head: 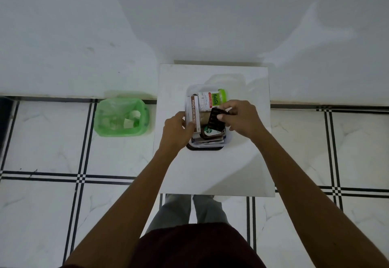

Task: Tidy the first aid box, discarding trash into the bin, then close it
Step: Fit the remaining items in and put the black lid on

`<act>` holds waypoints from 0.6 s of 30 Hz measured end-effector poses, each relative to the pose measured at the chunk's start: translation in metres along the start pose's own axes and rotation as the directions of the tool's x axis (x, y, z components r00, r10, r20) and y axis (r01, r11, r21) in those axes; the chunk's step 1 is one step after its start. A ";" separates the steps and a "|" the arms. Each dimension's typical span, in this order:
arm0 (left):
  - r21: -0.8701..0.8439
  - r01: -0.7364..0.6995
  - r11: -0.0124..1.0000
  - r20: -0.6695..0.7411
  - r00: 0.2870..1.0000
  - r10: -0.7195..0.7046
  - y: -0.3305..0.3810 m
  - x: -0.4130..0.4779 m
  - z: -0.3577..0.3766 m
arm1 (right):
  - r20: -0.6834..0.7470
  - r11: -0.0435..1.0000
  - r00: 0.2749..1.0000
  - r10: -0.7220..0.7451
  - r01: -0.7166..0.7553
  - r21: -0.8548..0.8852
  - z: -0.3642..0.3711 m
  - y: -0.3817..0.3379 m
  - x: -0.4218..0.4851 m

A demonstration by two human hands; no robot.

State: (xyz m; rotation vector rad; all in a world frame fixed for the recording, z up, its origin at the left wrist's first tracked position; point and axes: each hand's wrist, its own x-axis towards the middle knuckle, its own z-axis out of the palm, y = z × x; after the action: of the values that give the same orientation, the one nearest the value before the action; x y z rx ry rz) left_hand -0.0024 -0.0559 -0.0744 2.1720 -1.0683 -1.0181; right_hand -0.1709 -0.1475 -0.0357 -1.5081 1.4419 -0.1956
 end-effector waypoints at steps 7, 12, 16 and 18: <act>-0.056 0.033 0.998 0.012 0.999 -0.032 -0.007 -0.004 0.000 | -0.183 0.965 0.949 0.257 -0.242 0.103 0.026 -0.001 0.002; -0.087 0.053 0.995 0.036 0.998 -0.050 -0.005 -0.003 -0.002 | -0.245 0.978 0.952 0.182 -0.200 -0.051 0.044 -0.001 -0.007; -0.119 0.061 0.991 0.020 0.998 -0.059 -0.002 -0.005 -0.003 | -0.269 0.939 0.961 0.058 -0.144 -0.313 0.047 0.004 -0.012; -0.071 0.032 0.997 0.036 0.999 -0.030 0.001 -0.005 -0.004 | -0.324 0.943 0.944 0.053 -0.154 -0.294 0.039 0.009 -0.014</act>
State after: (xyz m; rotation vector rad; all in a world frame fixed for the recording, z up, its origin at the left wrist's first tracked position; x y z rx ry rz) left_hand -0.0013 -0.0520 -0.0692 2.1264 -1.0010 -1.0954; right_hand -0.1538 -0.1137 -0.0539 -1.7069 1.8747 -0.1465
